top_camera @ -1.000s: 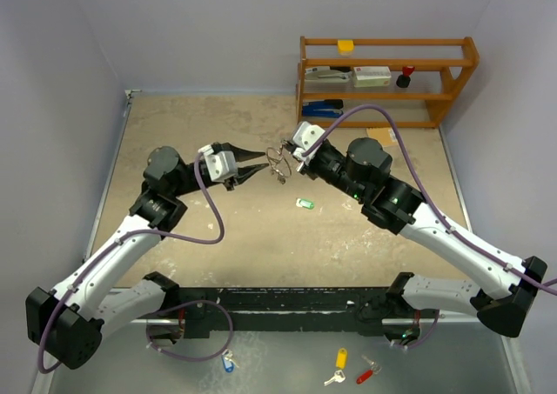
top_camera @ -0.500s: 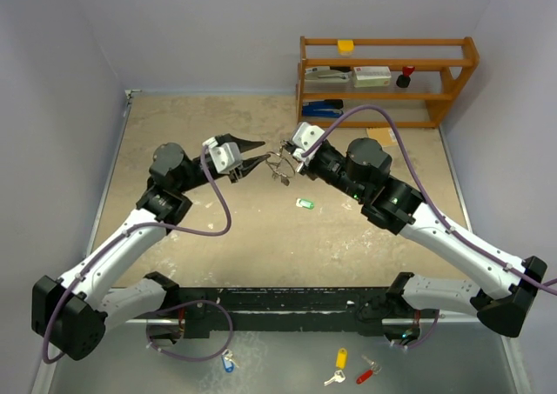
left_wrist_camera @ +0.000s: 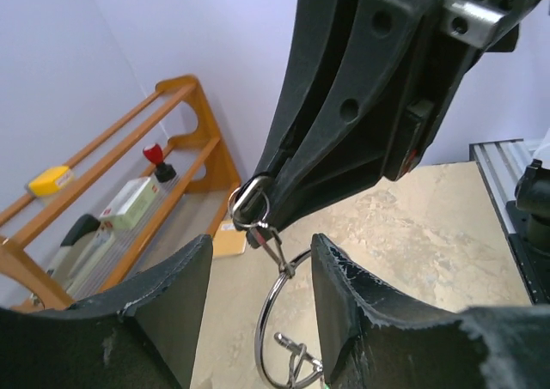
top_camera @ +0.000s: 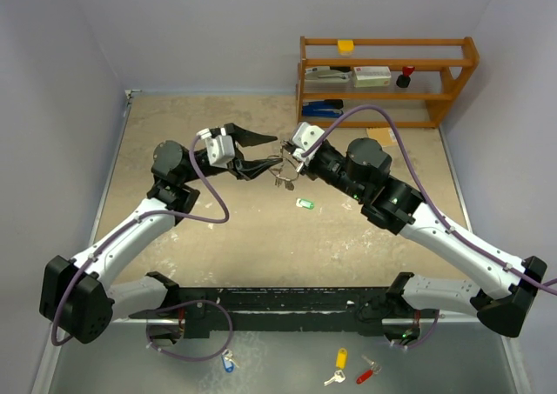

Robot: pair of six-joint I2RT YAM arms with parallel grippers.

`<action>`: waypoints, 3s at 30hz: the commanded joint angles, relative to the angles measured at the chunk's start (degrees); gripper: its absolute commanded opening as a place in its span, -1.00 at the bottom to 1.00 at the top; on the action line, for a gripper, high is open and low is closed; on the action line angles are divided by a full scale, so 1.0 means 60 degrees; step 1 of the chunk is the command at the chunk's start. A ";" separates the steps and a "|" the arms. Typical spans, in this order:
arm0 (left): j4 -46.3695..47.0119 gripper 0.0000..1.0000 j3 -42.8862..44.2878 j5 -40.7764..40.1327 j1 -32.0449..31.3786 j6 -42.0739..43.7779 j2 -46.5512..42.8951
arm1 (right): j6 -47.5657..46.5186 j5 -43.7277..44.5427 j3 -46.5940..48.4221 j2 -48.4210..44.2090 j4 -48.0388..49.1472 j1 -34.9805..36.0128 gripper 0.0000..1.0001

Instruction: Remove the keys from the keyring

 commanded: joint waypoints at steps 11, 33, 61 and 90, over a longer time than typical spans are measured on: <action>0.1725 -0.06 0.0086 0.0713 0.0047 -0.1343 0.0493 | 0.0110 -0.0203 0.0021 -0.0293 0.0544 0.0062 -1.00; 0.1050 -0.16 0.0111 0.0521 0.0047 -0.0901 0.0854 | 0.0074 -0.0254 -0.0022 -0.0314 0.0610 0.0060 -1.00; 0.0270 -0.80 0.0002 0.0408 0.0047 -0.0280 0.0834 | -0.0003 -0.0094 -0.0024 -0.0333 0.0677 0.0060 -1.00; 0.1218 -1.00 0.0010 0.0553 0.0045 -0.0881 0.0753 | 0.0067 -0.0153 -0.0017 -0.0295 0.0626 0.0069 -1.00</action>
